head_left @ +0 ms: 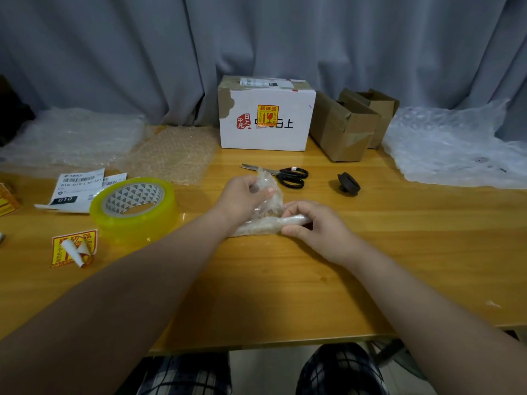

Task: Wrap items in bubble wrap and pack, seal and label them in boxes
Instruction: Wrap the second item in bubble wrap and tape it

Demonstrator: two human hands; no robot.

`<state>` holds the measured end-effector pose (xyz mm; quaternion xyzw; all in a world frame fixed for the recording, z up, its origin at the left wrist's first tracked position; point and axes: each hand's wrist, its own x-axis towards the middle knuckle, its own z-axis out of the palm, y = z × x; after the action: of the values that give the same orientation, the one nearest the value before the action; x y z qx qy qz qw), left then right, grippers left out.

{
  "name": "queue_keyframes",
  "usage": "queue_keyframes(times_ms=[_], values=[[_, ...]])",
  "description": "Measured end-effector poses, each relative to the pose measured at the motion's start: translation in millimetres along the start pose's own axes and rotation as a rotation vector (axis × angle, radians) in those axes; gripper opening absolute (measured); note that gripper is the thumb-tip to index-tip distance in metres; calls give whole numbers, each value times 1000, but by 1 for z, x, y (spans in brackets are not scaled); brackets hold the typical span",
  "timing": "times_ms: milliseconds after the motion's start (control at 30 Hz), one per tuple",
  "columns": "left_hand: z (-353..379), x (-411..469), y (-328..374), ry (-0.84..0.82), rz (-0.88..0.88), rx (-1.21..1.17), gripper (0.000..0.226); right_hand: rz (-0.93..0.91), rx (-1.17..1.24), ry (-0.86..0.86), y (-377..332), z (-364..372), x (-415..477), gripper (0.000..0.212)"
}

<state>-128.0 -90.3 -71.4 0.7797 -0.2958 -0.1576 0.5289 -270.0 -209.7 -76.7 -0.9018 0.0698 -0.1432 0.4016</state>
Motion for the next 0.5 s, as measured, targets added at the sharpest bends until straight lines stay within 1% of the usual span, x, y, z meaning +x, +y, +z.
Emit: queue_keyframes(times_ms=[100, 133, 233, 300, 333, 367, 433, 500], values=[[0, -11, 7, 34, 162, 54, 25, 18, 113, 65, -4, 4, 3, 8], [1, -15, 7, 47, 233, 92, 25, 31, 156, 85, -5, 6, 6, 7], [4, -23, 4, 113, 430, 203, 24, 70, 239, 162, -8, 10, 13, 18], [1, -25, 0, 124, 485, 208, 17, 60, 206, 183, -9, 10, 17, 26], [-2, -26, -1, 98, 499, 206, 9, 60, 171, 179, -10, 10, 19, 28], [-5, -28, -1, 62, 520, 214, 2, 72, 135, 168, -11, 10, 22, 24], [-11, -31, 0, 44, 558, 298, 12, 116, 118, 135, -11, 8, 26, 16], [-16, -29, -1, 42, 560, 348, 13, 174, 173, 74, -12, 4, 31, 16]])
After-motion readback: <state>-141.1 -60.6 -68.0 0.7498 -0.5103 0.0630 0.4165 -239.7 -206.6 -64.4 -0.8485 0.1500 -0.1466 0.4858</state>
